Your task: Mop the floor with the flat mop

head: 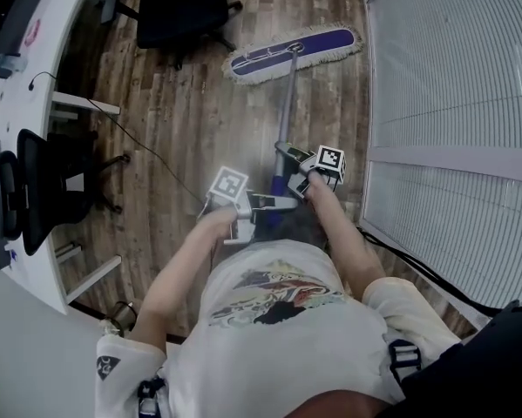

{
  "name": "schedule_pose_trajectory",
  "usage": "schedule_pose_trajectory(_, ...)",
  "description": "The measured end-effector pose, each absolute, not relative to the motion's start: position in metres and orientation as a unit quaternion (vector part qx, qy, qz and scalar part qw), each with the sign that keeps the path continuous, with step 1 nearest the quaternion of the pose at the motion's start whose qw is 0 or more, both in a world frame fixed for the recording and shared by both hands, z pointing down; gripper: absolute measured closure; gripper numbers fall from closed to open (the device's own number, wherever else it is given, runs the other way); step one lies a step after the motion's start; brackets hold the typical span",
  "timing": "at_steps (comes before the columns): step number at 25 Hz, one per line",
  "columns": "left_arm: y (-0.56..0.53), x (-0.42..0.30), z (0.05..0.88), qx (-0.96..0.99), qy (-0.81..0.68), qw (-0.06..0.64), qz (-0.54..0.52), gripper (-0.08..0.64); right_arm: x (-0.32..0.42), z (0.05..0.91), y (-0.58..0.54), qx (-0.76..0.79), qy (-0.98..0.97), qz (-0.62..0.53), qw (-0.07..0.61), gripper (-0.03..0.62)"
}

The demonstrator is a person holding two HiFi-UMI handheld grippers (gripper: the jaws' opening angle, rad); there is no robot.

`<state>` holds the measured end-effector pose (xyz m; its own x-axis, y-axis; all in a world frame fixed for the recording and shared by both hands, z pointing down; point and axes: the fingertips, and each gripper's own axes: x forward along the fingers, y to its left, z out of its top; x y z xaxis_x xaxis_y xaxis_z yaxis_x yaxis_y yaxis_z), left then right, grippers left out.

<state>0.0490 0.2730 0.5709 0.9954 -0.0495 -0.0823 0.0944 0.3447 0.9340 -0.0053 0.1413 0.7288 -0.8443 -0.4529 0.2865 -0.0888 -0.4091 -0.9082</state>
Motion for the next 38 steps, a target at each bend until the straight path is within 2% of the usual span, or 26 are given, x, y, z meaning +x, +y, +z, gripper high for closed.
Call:
schedule_pose_trajectory(13, 0.02, 0.118, 0.602, 0.56, -0.013, 0.823, -0.096, 0.391, 0.054, 0.753, -0.107, -0.245, 0.539, -0.803, 0.069, 0.423)
schedule_pose_trajectory(25, -0.028, 0.118, 0.63, 0.554, -0.025, 0.823, -0.126, 0.43, 0.059, 0.775, -0.161, -0.274, 0.525, -0.801, 0.09, 0.448)
schedule_pose_trajectory(38, 0.056, 0.102, 0.629, 0.528, -0.021, 0.844, -0.095, 0.443, 0.042, 0.775, -0.074, -0.263, 0.501, -0.821, 0.069, 0.46)
